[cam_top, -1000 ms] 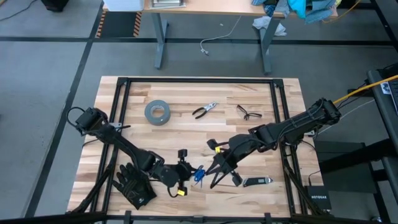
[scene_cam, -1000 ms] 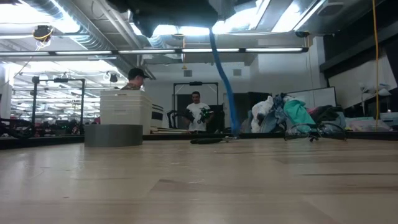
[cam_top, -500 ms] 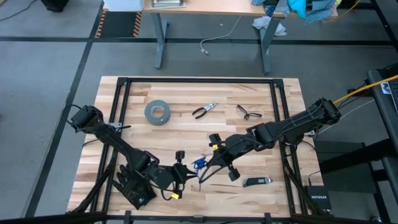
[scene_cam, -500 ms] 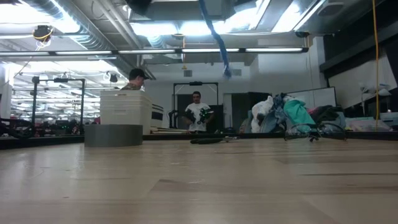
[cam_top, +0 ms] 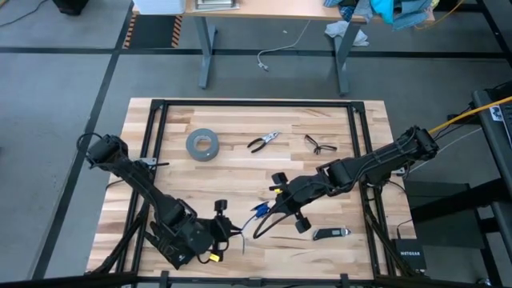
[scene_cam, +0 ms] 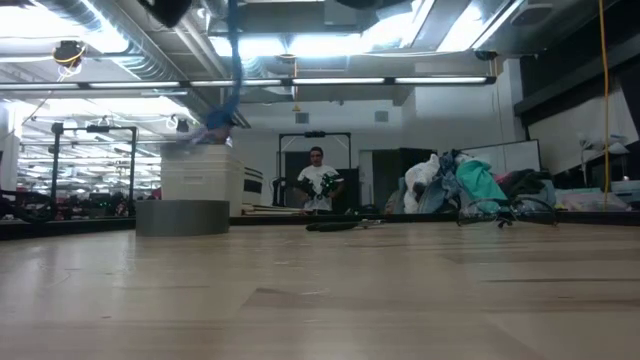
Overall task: Coil cords
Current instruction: Coil the blue wire cable onto the black spool
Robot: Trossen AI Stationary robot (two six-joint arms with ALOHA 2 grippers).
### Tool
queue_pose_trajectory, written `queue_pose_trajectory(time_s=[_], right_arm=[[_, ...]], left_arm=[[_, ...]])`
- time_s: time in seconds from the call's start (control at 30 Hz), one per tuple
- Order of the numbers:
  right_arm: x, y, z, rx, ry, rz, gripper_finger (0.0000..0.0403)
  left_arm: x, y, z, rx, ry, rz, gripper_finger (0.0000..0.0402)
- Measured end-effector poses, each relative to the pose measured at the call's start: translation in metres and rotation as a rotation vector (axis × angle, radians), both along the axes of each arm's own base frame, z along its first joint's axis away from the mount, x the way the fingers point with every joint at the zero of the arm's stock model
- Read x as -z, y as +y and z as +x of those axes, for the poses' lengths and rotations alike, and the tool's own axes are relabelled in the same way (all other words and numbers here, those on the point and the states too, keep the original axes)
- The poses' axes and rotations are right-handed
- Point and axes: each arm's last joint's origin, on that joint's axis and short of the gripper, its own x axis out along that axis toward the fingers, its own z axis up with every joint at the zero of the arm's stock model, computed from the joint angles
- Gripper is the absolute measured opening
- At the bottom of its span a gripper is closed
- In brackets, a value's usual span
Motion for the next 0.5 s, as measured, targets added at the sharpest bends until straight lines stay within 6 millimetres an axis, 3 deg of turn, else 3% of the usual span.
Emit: queue_pose_trajectory(time_s=[0.5], right_arm=[[0.003,0.000,-0.001,-0.001,0.048,0.039,0.0001]], left_arm=[[-0.042,0.003,-0.026,0.052,-0.100,0.047,0.0001]])
